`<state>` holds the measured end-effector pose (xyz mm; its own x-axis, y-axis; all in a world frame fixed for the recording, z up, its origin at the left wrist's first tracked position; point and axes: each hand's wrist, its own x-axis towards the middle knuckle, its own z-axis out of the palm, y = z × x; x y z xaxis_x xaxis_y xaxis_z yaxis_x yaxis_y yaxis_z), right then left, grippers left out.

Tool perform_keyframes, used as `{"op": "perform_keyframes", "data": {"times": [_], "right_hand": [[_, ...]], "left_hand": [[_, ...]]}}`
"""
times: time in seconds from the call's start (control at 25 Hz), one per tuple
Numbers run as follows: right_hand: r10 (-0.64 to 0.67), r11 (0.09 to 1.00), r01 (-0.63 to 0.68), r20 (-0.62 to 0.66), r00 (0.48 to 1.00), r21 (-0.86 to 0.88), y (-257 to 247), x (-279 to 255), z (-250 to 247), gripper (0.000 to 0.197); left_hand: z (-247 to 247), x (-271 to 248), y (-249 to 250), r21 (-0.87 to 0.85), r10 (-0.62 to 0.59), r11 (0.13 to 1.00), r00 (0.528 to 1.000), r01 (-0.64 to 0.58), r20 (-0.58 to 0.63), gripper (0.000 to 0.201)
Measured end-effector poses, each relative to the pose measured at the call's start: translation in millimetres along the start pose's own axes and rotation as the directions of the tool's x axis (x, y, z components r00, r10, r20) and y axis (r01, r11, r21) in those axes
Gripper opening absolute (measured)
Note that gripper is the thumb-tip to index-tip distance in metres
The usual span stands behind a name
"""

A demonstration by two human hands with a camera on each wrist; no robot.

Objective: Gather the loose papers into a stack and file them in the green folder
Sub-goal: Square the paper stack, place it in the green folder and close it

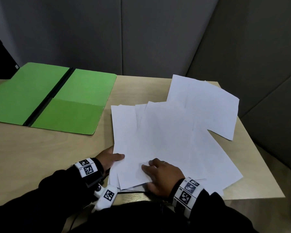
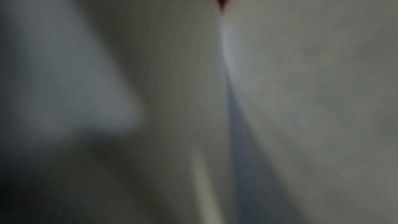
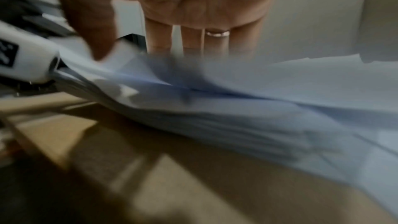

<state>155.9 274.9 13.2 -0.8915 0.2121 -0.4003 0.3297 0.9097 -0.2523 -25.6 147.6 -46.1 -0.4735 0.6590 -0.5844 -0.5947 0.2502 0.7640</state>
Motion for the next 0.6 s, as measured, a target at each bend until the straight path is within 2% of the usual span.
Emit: {"op": "perform_keyframes", "data": {"times": [0.08, 0.12, 0.16, 0.2, 0.28, 0.36, 0.4, 0.48, 0.56, 0.6], "right_hand": [[0.041, 0.981, -0.042, 0.012, 0.999, 0.187, 11.8, -9.3, -3.6, 0.095], [0.108, 0.958, -0.09, -0.053, 0.993, 0.274, 23.6, -11.5, -5.0, 0.106], [0.213, 0.927, -0.155, -0.139, 0.967, 0.341, 38.5, -11.8, -7.1, 0.108], [0.337, 0.884, -0.234, -0.204, 0.919, 0.405, 56.8, -11.0, -9.9, 0.103], [0.555, 0.769, -0.379, -0.244, 0.795, 0.515, 90.7, -8.6, -20.7, 0.086], [0.696, 0.595, -0.444, -0.154, 0.701, 0.67, 116.9, -6.9, -31.3, 0.077], [0.718, 0.507, -0.42, -0.1, 0.688, 0.753, 124.6, -6.6, -35.8, 0.071], [0.683, 0.405, -0.329, -0.043, 0.73, 0.853, 130.0, -4.8, -42.6, 0.049], [0.621, 0.435, -0.307, -0.035, 0.783, 0.847, 126.1, 1.9, -41.4, 0.028], [0.59, 0.454, -0.307, -0.024, 0.807, 0.836, 123.2, 6.1, -37.9, 0.027]], "left_hand": [[-0.5, 0.6, -0.2, 0.051, 0.068, 0.996, 0.998, -0.068, 0.015, 0.075], [0.3, 0.6, 0.4, 0.047, 0.102, 0.993, 0.994, -0.104, 0.029, 0.078], [-0.9, 1.4, 0.6, 0.048, 0.128, 0.99, 0.991, -0.13, 0.031, 0.079], [-2.6, 2.2, 0.9, 0.043, 0.143, 0.989, 0.989, -0.145, 0.041, 0.081], [-9.1, 4.4, 0.8, 0.006, 0.141, 0.99, 0.987, -0.142, 0.081, 0.09], [-12.9, 5.0, 1.1, -0.046, 0.125, 0.992, 0.981, -0.12, 0.147, 0.103], [-13.7, 4.2, 0.9, -0.074, 0.122, 0.991, 0.978, -0.111, 0.168, 0.105], [-13.5, 2.1, 0.5, -0.113, 0.113, 0.989, 0.976, -0.093, 0.187, 0.103], [-9.2, -2.2, 2.7, -0.096, 0.098, 0.992, 0.976, -0.081, 0.196, 0.097], [-7.1, -2.7, 2.9, -0.059, 0.091, 0.995, 0.977, -0.081, 0.191, 0.093]]}}
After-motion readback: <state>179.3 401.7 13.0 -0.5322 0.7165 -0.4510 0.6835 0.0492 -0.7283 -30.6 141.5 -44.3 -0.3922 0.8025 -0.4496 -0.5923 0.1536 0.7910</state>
